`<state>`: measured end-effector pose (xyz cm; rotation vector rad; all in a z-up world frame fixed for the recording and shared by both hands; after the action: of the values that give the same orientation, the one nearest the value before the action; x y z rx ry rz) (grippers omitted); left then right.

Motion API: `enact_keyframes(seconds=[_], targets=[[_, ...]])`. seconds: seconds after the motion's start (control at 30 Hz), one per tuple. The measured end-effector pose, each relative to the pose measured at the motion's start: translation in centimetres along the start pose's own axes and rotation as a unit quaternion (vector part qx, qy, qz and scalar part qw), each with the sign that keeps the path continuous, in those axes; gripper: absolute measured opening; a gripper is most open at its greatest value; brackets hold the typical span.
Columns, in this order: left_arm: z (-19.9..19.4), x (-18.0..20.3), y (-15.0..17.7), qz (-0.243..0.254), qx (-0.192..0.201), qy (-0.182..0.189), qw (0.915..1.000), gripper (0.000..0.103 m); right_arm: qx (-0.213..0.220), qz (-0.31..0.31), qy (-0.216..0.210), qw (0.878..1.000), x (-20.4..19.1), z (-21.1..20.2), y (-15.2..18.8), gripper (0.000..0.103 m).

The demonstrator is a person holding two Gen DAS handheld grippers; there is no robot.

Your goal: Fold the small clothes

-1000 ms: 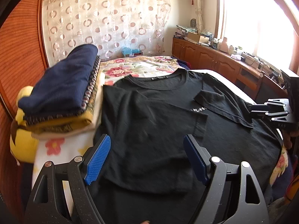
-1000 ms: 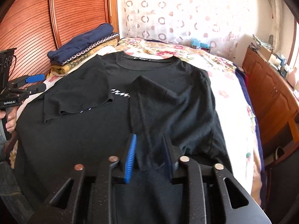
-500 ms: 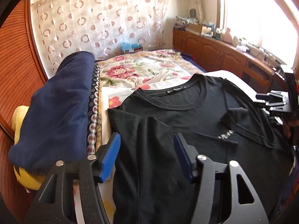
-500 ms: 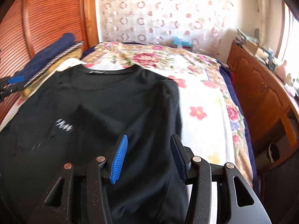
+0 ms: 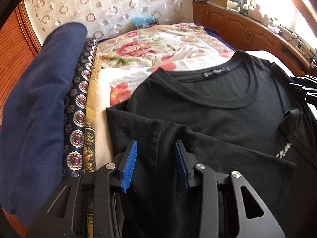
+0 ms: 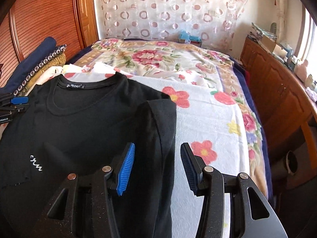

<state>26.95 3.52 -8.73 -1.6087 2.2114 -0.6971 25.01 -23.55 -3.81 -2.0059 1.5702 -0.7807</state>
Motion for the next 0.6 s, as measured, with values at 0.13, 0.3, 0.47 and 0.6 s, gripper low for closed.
enact_keyframes(seconds=[0.13,0.3,0.47,0.6], targets=[[0.1,-0.17,-0.08,-0.01,0.001,0.009,0.9999,0.041,-0.003,0.006,-0.008,1.0,0.27,0.56,-0.09,0.05],[0.2,-0.24,-0.33,-0.016,0.008,0.026,0.9995,0.041,-0.003,0.006,-0.008,1.0,0.73,0.62,-0.33,0.05],[0.31,-0.49,-0.55,-0.021,0.01,0.047,0.9986,0.015,-0.003,0.006,-0.007,1.0,0.64,0.44,-0.38,0.051],[0.03,-0.58,-0.7,-0.026,0.003,0.057,0.998,0.005,-0.003,0.006,-0.007,1.0,0.59,0.45,-0.43,0.052]])
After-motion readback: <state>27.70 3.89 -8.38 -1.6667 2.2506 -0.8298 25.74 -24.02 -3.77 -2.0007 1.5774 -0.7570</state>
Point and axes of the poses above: each gripper's, at about its wrist camera, not at the fingertips, and z roughly the way its jaws point, x to its right, y to its underside, the point moved 2 cm from there along z, roughly the way its jaws point, and after that the axes turned 8 degrees about y, right-handed, at the moved point
